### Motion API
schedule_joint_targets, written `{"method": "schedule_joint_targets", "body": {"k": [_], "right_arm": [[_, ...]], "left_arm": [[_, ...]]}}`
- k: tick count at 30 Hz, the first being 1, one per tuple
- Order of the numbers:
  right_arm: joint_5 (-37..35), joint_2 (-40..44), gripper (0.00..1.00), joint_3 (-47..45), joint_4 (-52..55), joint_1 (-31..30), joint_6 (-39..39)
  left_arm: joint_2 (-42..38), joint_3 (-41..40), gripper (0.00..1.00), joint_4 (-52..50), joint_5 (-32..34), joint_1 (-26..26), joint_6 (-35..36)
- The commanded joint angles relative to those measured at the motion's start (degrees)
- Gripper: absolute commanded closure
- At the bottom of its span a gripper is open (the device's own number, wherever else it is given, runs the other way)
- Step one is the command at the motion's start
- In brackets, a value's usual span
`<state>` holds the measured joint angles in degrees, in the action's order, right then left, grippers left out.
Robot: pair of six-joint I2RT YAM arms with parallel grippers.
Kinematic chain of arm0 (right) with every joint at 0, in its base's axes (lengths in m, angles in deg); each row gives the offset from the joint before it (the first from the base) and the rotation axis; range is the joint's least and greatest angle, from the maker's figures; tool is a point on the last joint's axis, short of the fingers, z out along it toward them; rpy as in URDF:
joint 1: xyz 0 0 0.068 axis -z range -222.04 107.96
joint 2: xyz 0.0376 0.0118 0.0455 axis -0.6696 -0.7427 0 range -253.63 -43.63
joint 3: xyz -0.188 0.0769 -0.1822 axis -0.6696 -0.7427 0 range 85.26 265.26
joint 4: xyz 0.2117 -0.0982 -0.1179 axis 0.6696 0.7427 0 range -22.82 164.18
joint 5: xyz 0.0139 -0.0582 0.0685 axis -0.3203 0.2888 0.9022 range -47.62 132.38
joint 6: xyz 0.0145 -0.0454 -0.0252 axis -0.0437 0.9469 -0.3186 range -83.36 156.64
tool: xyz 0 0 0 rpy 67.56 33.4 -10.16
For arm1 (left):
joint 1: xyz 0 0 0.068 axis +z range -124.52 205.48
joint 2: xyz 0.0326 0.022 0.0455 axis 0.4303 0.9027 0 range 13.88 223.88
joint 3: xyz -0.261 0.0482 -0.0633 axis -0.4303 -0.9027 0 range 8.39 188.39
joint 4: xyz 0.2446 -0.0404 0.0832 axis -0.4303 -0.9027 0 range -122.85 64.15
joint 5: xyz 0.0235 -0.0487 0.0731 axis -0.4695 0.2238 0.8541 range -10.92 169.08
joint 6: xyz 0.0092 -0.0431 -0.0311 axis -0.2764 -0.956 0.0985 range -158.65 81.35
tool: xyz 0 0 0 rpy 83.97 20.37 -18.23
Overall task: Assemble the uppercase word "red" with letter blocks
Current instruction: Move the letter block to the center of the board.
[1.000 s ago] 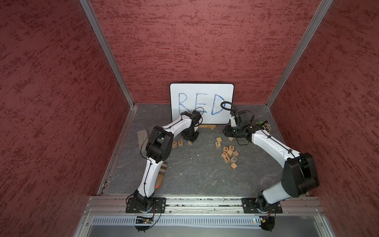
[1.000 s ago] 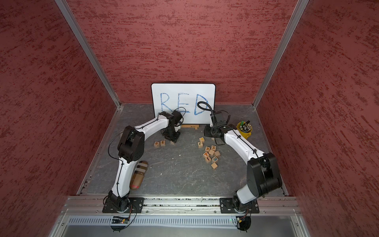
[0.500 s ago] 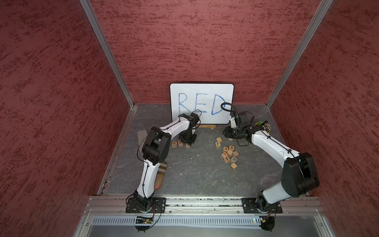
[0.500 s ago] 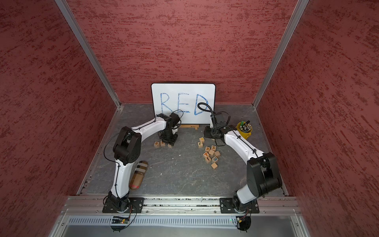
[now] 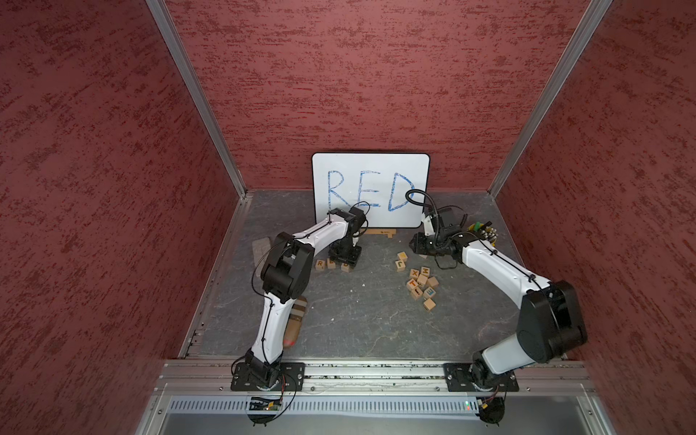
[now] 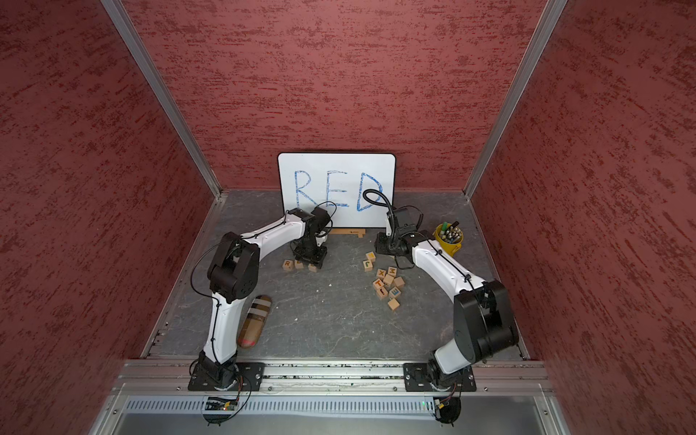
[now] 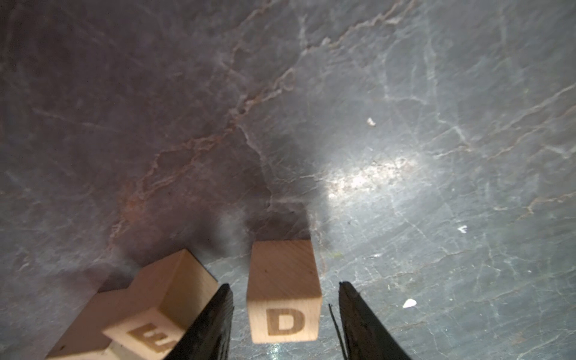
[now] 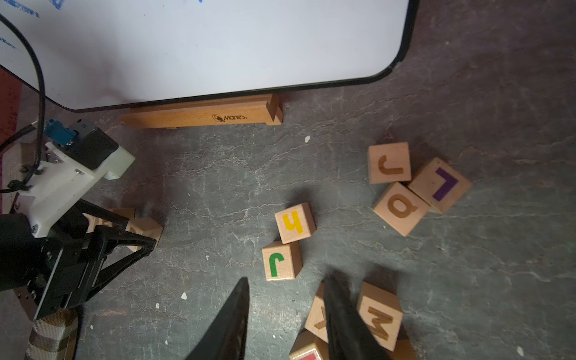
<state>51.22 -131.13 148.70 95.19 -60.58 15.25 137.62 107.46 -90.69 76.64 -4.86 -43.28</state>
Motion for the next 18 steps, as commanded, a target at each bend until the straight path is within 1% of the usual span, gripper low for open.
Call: {"method": "schedule_joint_targets", "body": {"k": [1,6,7,9,12,14,18], "right_arm": [[0.99,1.64,0.58,-0.51,-1.73,0.39,0.12],[0.91,1.88,0.58,-0.25,-1.46,0.39,0.23],[1.0,1.9,0.59,-0.25,-1.54,0.39,0.21],[1.18,1.83,0.59,-0.17,-1.55,0.4,0.12],[1.33,1.91,0.59,0.18,-1.47,0.36,-0.04],[1.3,2.07,0.6,0.44,-1.22,0.43,-0.13],[1.51,2.59,0.61,0.41,-1.2,0.43,-0.55]], "left_arm": [[-4.21,0.76,0.43,0.35,1.86,-0.57,1.98],[-8.05,1.46,0.42,0.91,3.01,-0.96,4.89],[-8.97,1.55,0.42,1.26,2.18,-0.5,5.48],[-10.21,1.31,0.41,1.96,-2.23,1.73,6.91],[-10.04,1.79,0.41,1.91,-8.79,6.2,7.46],[-10.01,1.13,0.42,2.74,-9.39,7.31,7.44],[-9.04,-0.67,0.43,5.14,-9.37,7.56,7.7]]}}
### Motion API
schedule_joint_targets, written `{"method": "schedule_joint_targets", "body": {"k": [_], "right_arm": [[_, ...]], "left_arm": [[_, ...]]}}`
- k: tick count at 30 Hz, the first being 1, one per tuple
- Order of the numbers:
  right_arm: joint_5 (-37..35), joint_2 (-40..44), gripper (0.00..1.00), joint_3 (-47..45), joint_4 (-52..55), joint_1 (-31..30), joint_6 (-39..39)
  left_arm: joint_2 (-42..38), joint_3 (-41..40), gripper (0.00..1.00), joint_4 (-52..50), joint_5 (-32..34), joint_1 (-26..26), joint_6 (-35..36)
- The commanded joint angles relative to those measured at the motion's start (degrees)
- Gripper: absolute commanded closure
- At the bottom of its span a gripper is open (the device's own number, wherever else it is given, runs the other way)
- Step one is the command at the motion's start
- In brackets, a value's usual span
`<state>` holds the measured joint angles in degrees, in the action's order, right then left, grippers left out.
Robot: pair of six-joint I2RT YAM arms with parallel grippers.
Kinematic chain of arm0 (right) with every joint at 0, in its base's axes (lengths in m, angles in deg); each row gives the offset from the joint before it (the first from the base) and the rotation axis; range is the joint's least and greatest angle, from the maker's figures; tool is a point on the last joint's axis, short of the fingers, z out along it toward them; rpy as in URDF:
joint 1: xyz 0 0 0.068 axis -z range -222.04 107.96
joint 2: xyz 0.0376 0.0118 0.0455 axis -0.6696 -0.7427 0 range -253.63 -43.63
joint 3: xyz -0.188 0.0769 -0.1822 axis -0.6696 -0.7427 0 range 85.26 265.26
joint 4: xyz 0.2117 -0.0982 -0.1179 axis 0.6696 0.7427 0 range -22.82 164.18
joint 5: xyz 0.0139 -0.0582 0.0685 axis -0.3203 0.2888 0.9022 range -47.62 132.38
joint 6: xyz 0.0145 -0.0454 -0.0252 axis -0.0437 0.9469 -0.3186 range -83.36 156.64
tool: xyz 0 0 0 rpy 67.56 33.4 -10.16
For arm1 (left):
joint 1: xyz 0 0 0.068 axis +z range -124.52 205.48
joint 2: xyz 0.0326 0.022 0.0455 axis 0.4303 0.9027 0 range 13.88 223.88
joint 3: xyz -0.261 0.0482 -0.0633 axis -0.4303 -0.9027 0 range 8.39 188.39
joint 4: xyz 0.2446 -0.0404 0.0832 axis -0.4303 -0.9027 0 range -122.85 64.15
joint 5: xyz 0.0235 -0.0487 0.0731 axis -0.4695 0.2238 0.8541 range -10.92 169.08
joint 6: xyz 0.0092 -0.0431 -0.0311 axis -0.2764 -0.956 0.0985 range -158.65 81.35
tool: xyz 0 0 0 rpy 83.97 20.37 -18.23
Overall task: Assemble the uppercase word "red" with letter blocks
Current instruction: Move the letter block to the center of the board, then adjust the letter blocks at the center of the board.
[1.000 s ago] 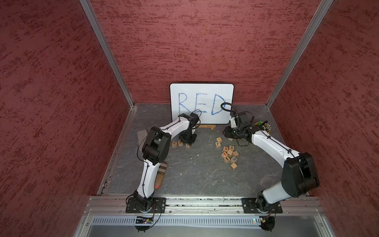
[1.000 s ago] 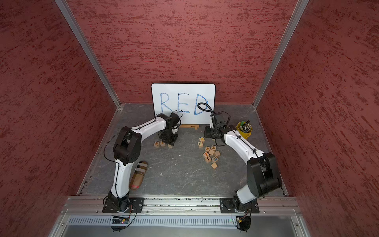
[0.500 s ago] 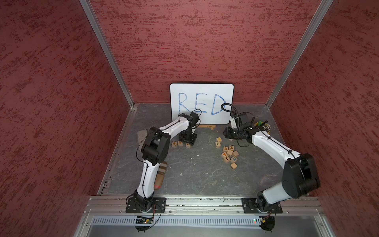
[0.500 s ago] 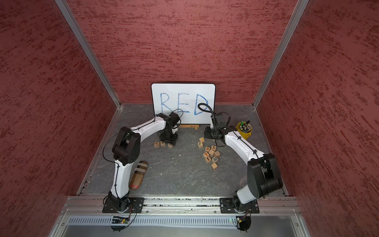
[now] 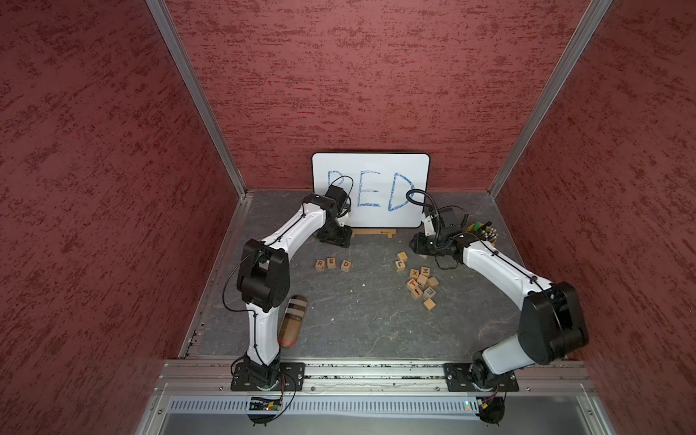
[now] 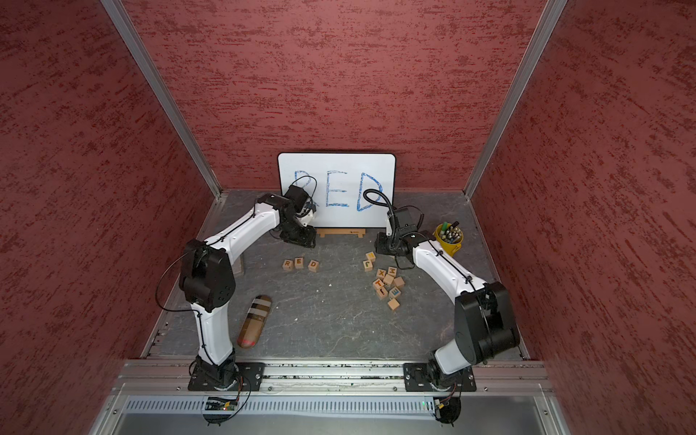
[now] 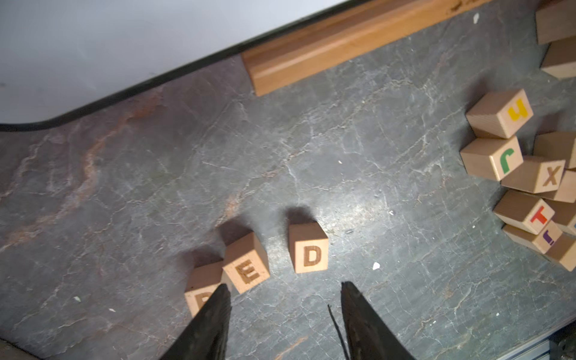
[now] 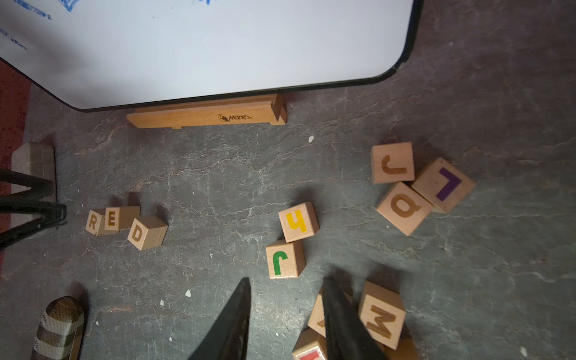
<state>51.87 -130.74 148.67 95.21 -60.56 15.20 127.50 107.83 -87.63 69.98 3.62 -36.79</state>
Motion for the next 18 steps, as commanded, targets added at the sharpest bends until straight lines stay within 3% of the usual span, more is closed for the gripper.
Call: {"method": "schedule_joint_targets", "body": {"k": [1,9,18], "right_arm": [[0.96,2.21,0.61,0.35,-1.29,0.35,-0.64],[0.7,2.8,0.62,-0.91,-1.45,0.38,-1.07],[0.43,2.69,0.62,-1.35,-1.41,0.34,-0.45]], "left_arm": [[1.75,-1.06,0.43,2.5,-2.68,-0.9,1.16],[8.0,0.99,0.48,1.3,-3.83,0.48,-0.72],[7.23,-2.88,0.49,3.83,-5.09,1.22,-1.17]]}}
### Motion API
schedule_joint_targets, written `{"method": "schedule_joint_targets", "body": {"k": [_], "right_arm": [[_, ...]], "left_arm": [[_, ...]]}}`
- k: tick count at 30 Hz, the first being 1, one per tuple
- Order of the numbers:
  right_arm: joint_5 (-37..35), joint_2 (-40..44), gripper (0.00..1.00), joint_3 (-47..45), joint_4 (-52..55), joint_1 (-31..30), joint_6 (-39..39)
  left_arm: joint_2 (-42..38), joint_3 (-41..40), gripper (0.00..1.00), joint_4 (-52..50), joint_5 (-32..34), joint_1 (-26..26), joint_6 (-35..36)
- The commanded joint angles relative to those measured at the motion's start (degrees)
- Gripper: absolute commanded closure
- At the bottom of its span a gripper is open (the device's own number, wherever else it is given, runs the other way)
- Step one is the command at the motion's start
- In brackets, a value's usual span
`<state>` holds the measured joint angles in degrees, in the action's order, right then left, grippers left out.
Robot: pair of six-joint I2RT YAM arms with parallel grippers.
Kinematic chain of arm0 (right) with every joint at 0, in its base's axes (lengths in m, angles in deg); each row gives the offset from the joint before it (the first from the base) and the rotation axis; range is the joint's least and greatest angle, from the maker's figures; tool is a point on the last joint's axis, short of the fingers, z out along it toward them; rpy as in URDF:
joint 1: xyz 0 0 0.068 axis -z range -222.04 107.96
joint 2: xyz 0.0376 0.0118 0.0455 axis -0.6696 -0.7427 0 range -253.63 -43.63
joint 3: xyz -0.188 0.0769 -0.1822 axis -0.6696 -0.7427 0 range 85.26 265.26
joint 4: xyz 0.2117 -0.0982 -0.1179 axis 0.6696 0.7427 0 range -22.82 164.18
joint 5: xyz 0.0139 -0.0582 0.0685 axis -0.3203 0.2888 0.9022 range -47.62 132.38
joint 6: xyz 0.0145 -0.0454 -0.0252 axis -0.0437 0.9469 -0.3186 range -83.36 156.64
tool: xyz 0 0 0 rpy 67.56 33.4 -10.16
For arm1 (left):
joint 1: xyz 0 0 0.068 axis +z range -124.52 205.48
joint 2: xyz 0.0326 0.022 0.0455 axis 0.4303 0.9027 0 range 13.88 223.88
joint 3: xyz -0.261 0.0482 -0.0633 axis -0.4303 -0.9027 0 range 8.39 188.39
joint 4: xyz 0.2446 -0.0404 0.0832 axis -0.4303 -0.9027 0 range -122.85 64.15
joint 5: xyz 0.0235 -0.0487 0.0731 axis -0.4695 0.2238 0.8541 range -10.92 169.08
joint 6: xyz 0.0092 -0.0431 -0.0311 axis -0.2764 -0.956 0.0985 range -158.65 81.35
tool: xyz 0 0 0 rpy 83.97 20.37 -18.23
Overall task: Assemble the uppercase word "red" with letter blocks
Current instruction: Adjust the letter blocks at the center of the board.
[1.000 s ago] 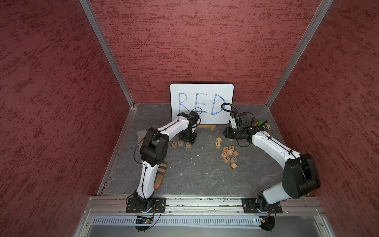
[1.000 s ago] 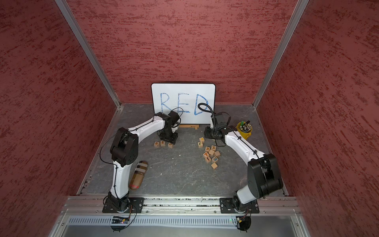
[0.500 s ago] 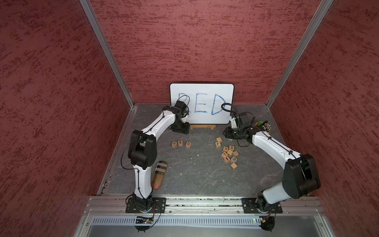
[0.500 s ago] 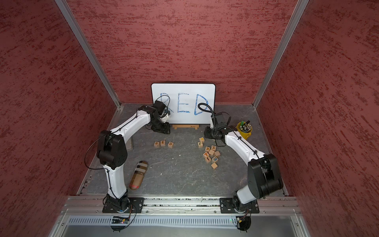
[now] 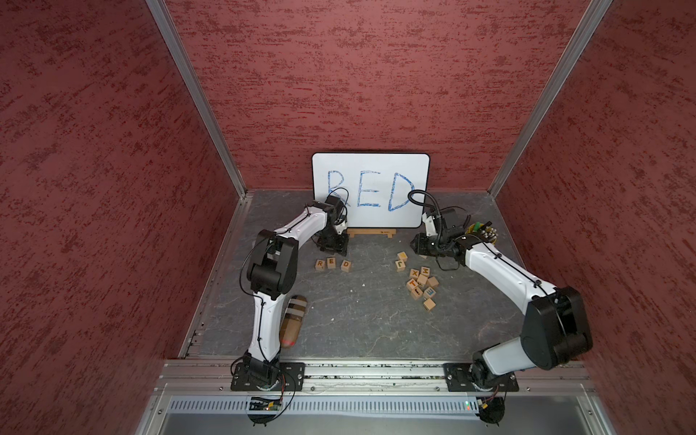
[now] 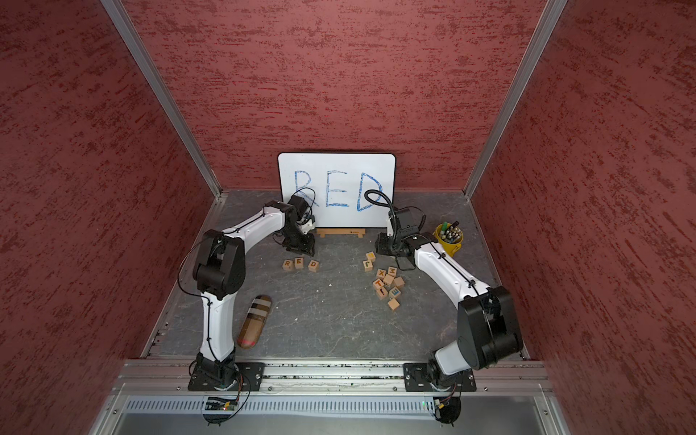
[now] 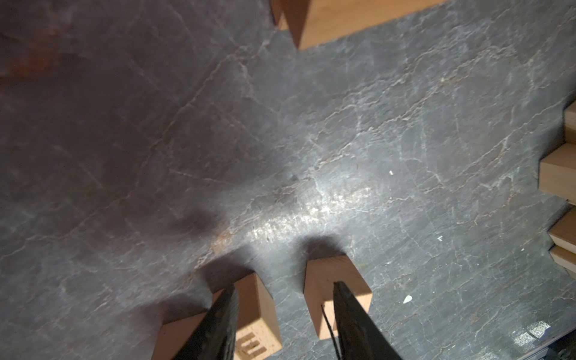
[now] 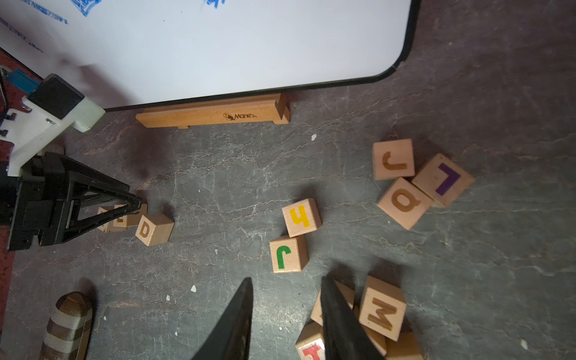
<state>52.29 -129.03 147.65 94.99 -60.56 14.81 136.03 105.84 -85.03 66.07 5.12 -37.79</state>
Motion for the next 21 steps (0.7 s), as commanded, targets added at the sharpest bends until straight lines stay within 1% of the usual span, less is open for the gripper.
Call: {"method": "schedule_joint_targets", "body": {"k": [1,8,14,17,21], "right_arm": [[0.02,0.98,0.62,-0.34,-1.25,0.4,0.02],[-0.24,1.12,0.62,-0.69,-1.27,0.34,0.31],[-0.46,1.18,0.62,-0.78,-1.36,0.35,0.52],[-1.74,1.25,0.61,-0.65,-1.91,0.35,0.65],[-4.29,1.14,0.57,0.11,-3.51,0.42,1.15]], "left_arm": [[-1.38,-1.16,0.49,1.3,-1.72,-0.38,-0.16],[-2.23,-3.34,0.51,1.71,-1.76,-1.02,-0.43],[-3.75,-4.24,0.5,2.16,0.18,-1.96,0.05],[-4.58,-3.34,0.45,3.6,3.48,-1.92,0.46],[-7.35,0.44,0.34,5.87,6.99,-1.8,1.87]]}}
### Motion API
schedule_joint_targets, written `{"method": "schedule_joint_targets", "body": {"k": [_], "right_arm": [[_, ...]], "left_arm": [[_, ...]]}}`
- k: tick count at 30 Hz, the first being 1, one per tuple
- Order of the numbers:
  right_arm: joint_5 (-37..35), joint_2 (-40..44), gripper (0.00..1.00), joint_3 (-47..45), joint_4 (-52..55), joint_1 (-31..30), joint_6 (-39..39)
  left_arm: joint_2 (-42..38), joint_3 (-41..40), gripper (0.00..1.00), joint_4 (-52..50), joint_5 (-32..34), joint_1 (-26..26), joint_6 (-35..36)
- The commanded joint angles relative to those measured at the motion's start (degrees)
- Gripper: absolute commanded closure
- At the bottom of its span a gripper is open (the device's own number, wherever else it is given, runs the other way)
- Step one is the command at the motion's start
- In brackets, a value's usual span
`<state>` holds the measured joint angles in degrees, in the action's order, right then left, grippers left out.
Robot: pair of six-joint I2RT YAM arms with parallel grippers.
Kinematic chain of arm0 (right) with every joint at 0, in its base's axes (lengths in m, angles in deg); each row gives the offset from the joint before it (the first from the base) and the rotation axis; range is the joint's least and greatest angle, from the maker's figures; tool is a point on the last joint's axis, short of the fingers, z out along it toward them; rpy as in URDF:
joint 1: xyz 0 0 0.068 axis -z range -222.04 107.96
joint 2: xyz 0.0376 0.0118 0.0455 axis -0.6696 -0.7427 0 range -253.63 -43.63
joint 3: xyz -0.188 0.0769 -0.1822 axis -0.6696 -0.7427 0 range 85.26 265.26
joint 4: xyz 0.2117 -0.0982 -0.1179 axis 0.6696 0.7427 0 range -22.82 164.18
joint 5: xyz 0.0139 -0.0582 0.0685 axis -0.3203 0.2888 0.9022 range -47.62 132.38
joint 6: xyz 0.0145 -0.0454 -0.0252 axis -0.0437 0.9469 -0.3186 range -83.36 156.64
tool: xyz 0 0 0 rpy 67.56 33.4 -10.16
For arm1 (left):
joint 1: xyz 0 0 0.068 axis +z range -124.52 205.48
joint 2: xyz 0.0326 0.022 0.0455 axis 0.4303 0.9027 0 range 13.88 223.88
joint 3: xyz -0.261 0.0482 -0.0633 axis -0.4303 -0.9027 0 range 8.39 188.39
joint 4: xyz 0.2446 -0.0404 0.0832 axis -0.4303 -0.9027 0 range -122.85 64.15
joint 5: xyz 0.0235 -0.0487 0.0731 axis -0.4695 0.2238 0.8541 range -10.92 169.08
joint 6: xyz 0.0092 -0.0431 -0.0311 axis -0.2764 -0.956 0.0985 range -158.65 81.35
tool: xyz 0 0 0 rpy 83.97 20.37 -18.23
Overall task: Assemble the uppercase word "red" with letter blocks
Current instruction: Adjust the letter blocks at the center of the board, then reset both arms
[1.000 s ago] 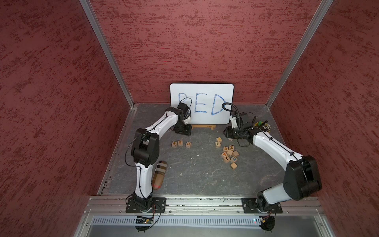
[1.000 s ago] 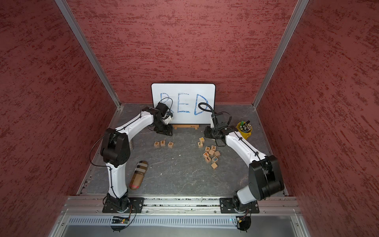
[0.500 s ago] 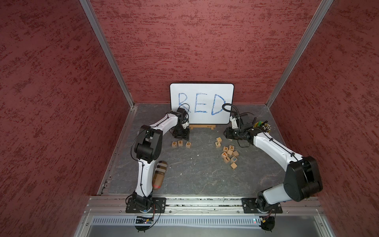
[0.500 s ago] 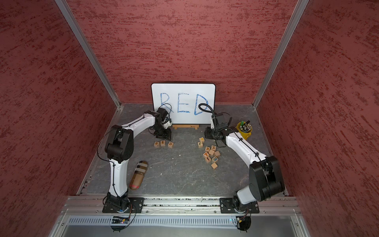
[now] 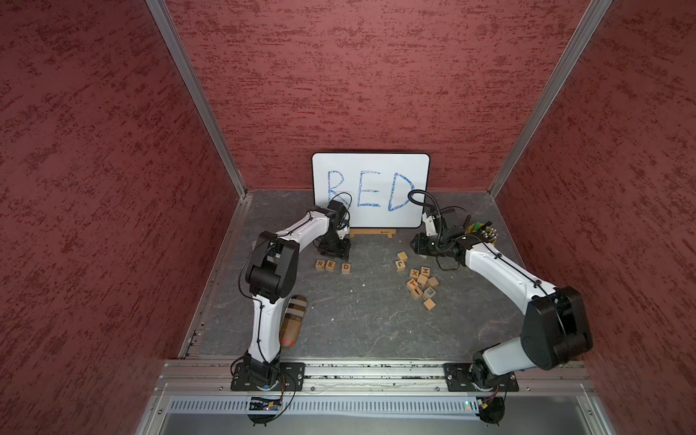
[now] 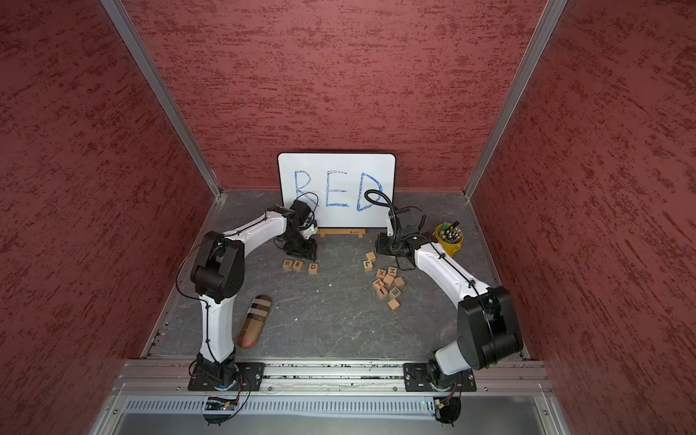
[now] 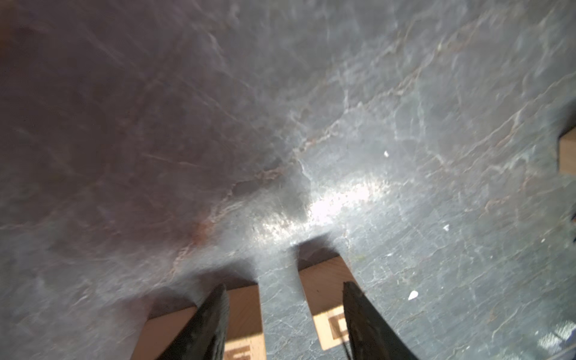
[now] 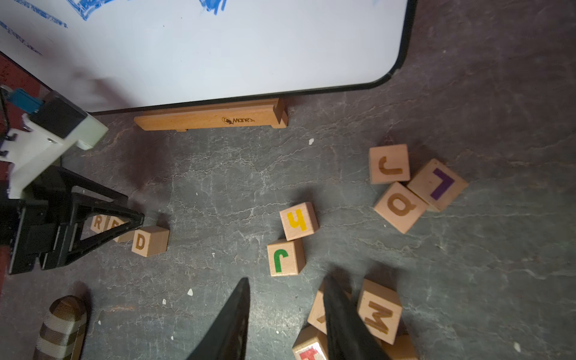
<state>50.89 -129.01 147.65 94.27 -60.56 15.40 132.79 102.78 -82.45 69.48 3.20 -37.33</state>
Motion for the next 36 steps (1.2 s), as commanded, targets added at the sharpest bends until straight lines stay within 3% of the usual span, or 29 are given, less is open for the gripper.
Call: {"method": "schedule_joint_targets", "body": {"k": [1,5,9,11,13,14,19,23,26,28,32,36], "right_arm": [[-3.64,0.92,0.56,0.47,-3.0,0.34,0.83],[-6.24,1.76,0.53,0.18,-7.0,0.43,1.27],[-6.85,5.93,0.48,-3.93,-15.88,0.6,1.47],[-7.86,8.16,0.33,-6.32,-20.48,0.97,1.49],[-8.21,9.63,0.06,-7.77,-24.09,1.42,1.28],[-8.3,10.29,0.01,-8.46,-26.19,1.64,1.12],[-13.02,15.08,0.01,-15.47,-38.09,1.8,2.85],[-17.57,23.31,0.01,-30.52,-61.24,1.87,9.93],[-20.84,26.45,0.01,-32.76,-61.26,1.95,12.86],[-23.26,26.76,0.01,-32.82,-58.44,2.64,12.52],[-14.4,25.46,0.01,-35.08,-60.24,5.43,16.96],[-16.49,26.41,0.01,-38.39,-63.59,6.84,17.24]], "left_arm": [[-4.81,4.86,0.32,3.48,4.05,0.13,1.93],[-9.09,9.27,0.23,5.67,5.85,1.1,3.5],[-17.52,6.53,0.08,11.13,7.7,3.88,3.39],[-22.37,3.81,0.0,14.43,9.54,5.78,2.76],[-28.11,-1.14,0.0,19.47,12.13,8.34,0.89],[-31.2,-4.24,0.01,21.71,12.44,10.32,-0.94],[-46.9,-24.78,0.0,34.69,8.3,22.12,-12.64],[-57.88,-41.64,0.0,43.78,11.51,23.07,-8.69],[-64.89,-54.2,0.0,52.27,9.74,24.02,-8.45],[-66.91,-60.21,0.0,57.29,5.68,24.65,-6.05],[-66.61,-68.51,0.01,62.45,-0.08,26.15,-0.63],[-64.19,-79.87,0.0,84.37,-1.81,28.02,0.0]]}}
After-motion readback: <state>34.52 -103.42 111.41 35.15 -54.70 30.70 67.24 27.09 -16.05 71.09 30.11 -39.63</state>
